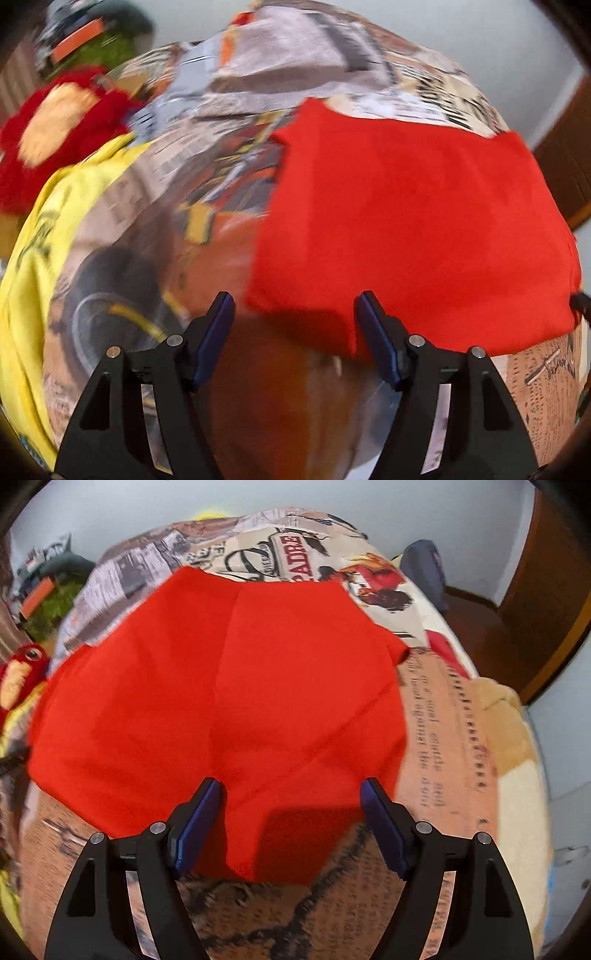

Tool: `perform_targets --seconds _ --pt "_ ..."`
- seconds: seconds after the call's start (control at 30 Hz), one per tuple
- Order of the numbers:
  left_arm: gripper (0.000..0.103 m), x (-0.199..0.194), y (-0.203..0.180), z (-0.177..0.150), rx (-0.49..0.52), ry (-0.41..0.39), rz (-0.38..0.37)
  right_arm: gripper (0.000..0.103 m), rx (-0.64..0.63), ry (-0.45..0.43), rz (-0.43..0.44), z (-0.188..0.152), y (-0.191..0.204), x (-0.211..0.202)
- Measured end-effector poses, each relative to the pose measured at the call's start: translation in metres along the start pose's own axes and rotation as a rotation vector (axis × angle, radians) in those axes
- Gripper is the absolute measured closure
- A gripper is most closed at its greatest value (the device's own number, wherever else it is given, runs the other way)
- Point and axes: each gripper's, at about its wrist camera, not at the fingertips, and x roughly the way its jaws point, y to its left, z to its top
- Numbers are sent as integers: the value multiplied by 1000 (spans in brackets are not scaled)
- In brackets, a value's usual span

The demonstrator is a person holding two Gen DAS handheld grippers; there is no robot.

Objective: Fold large clothes

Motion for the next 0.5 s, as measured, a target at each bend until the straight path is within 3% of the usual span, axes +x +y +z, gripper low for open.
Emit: perform_targets --seconds 0.23,0.5 --pt "35 -31 27 0 -140 -51 -32 28 29 7 -13 -2 -8 -13" --pt "35 -51 16 1 -187 -56 -205 28 -14 -78 42 15 19 -45"
